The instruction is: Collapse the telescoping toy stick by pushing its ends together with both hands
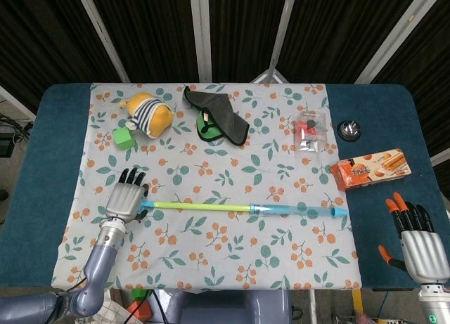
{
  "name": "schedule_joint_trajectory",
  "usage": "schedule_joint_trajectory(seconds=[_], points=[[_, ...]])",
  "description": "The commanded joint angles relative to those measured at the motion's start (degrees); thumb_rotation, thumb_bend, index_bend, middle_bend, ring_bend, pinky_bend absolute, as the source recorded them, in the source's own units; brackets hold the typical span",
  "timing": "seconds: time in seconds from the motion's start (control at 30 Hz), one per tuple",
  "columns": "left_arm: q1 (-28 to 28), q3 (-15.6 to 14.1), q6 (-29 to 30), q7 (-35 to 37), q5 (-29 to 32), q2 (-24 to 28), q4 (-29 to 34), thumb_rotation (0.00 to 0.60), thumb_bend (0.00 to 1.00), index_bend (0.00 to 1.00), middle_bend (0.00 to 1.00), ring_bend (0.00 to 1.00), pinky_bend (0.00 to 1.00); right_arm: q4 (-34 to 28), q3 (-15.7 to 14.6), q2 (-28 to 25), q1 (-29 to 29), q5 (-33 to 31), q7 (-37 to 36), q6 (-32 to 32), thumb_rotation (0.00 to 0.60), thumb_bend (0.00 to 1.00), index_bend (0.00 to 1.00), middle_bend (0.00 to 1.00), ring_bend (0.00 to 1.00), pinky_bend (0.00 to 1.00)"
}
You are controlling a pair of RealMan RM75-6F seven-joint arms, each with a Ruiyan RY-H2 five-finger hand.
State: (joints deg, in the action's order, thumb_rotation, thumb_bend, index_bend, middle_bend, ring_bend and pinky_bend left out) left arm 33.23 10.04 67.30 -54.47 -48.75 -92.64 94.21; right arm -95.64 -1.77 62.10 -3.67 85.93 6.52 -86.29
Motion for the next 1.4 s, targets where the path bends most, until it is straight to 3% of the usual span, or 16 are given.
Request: schedule_joint_trajectory(seconds=[0.03, 0.77, 0.97, 1.4], points=[[0.9, -0.2, 0.1, -0.8, 1.3, -1.2, -1.3, 0.6, 0.36, 0.45, 0.12, 0.0, 0.0, -0.1, 0.1, -0.2, 0.1, 0.1, -0.2, 0.0, 0.6, 0.3, 0.0, 0.0, 0.0, 0.0], [3.6, -1.8, -0.9, 0.5, 3.6, -4.0, -5.9, 0.6, 0.44, 0.49, 0.13, 0.0, 0.0, -0.7, 0.9, -0.3, 1.0, 0.6, -0.6, 0.3, 0.6, 0.3, 0.0, 0.0, 0.0, 0.0], [4.0, -2.3, -0.5, 1.1, 2.4, -4.2, -6.0, 0.6, 0.53, 0.56, 0.14, 0.0, 0.0, -0.5, 1.0, -0.1, 1.1, 0.7, -0.4, 0.4, 0.6, 0.3, 0.0, 0.0, 0.0, 0.0], [4.2, -4.6, 0.7, 1.9, -2.7, -1.8, -4.4, 0.6, 0.54, 0.59, 0.15, 0.0, 0.0, -2.5, 1.7, 0.7, -1.1, 2.0, 0.6, 3.3, 0.6, 0.3, 0.0, 0.0, 0.0, 0.0]])
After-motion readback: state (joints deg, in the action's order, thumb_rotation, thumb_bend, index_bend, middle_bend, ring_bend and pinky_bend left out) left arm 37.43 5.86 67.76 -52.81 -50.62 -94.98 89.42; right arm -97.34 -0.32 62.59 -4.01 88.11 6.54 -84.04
